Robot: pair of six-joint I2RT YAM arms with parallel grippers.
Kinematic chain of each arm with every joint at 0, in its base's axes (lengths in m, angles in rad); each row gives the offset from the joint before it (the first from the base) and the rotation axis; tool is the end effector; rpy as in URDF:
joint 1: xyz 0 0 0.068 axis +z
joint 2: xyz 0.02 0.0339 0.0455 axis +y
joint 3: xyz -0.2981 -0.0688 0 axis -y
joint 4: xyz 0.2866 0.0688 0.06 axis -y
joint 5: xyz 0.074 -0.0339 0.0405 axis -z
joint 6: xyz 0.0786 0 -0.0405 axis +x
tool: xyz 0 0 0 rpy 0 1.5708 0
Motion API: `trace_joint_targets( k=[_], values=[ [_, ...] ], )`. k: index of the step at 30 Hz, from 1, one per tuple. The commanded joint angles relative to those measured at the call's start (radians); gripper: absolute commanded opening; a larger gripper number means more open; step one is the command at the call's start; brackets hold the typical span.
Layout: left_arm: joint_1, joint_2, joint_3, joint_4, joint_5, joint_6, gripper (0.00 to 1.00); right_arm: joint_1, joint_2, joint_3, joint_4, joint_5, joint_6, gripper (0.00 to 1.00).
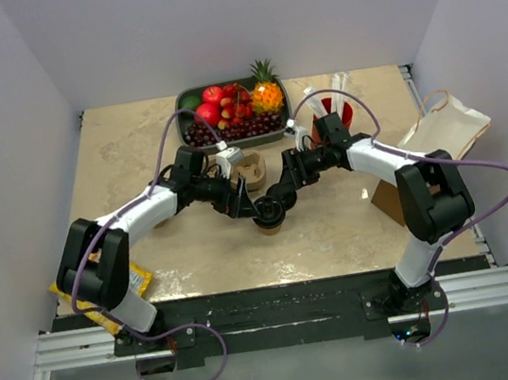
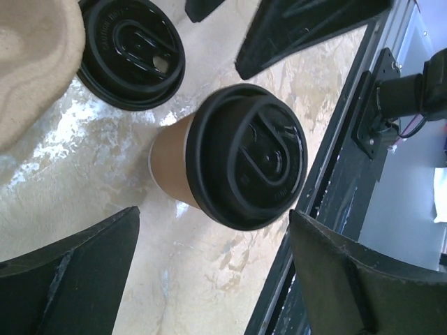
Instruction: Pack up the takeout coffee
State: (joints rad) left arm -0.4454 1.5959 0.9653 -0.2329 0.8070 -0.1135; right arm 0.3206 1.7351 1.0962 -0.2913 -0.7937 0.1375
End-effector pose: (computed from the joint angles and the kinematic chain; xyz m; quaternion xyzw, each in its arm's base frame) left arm 0.3164 -0.2140 0.1934 0.2766 0.8285 -0.4419 0.2046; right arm 0.3731 0.1829 0.1813 -0.2012 0.8606 0.4232 0.1995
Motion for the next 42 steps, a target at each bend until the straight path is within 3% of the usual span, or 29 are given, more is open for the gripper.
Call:
trace_joint_targets(
  k=[1,27,42],
  values=[
    [0.002,0.050,0.067,0.072,0.026,-0.070,0.91,0.002,0.001,0.011,0.026,-0.016,0.007,0.67],
    [0.002,0.179,0.118,0.009,-0.032,-0.046,0.86,0.038,0.060,0.045,-0.005,-0.125,-0.027,0.68],
    [0.004,0.211,0.095,-0.034,-0.114,-0.031,0.84,0.063,0.126,0.019,-0.063,0.112,0.007,0.63]
  ],
)
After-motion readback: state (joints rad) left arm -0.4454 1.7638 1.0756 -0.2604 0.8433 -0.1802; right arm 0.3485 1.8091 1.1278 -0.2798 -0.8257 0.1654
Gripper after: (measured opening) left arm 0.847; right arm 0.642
